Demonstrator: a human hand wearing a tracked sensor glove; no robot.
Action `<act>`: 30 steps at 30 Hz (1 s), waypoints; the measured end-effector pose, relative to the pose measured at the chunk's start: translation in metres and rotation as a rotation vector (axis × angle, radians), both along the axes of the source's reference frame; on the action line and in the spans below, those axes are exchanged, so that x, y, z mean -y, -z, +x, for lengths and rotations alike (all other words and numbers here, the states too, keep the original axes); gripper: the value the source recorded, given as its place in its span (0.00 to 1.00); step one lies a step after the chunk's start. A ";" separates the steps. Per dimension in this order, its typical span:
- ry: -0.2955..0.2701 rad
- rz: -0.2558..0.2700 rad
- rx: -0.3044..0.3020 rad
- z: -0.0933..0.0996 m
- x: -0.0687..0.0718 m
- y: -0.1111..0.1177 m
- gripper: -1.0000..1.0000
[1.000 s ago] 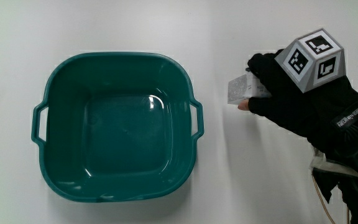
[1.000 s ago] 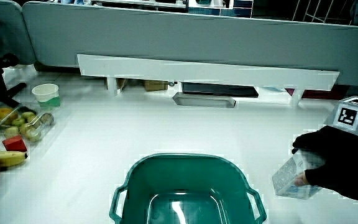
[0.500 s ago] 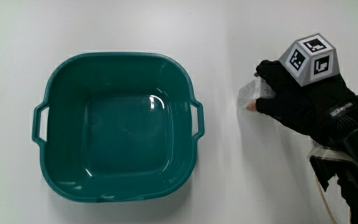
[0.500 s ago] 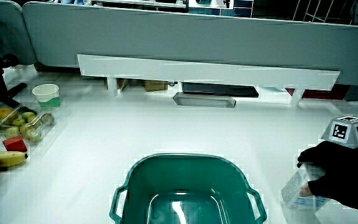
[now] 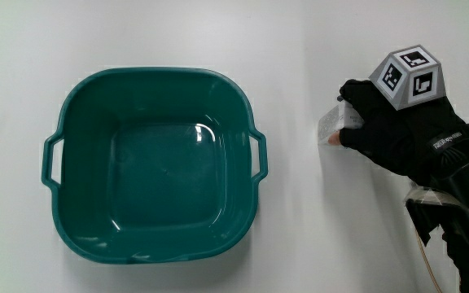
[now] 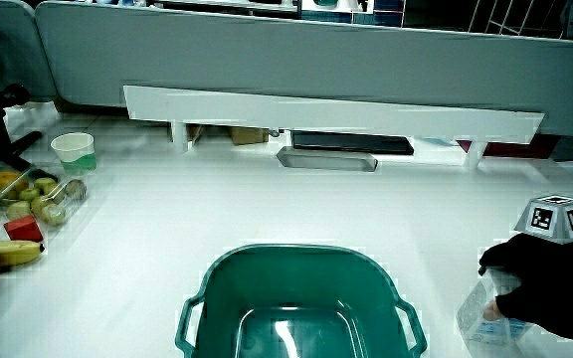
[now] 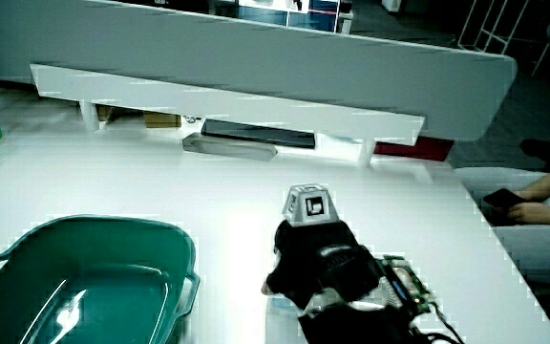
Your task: Place milk on desk
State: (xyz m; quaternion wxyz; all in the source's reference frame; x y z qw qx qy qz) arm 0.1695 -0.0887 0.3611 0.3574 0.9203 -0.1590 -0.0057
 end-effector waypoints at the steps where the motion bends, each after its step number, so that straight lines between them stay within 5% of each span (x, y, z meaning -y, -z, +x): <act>1: -0.002 -0.001 0.000 0.000 0.000 0.001 0.50; 24: -0.030 -0.042 0.005 0.007 0.000 -0.008 0.17; 27: -0.026 -0.025 0.005 0.007 -0.002 -0.005 0.12; 30: -0.035 0.046 -0.004 0.006 -0.007 0.005 0.07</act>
